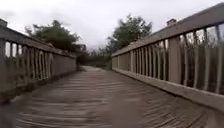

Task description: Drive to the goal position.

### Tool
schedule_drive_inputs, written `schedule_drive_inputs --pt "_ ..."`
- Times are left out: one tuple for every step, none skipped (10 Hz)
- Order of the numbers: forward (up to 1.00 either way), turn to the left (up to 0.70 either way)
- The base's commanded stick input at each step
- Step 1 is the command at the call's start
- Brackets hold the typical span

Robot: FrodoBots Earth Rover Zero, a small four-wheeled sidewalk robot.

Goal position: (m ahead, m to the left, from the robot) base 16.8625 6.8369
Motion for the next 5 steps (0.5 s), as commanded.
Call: schedule_drive_inputs --pt "0.50 0.00" --pt "0.50 0.00" --pt "0.50 0.00" --pt "0.50 0.06" --pt "0.50 0.20"
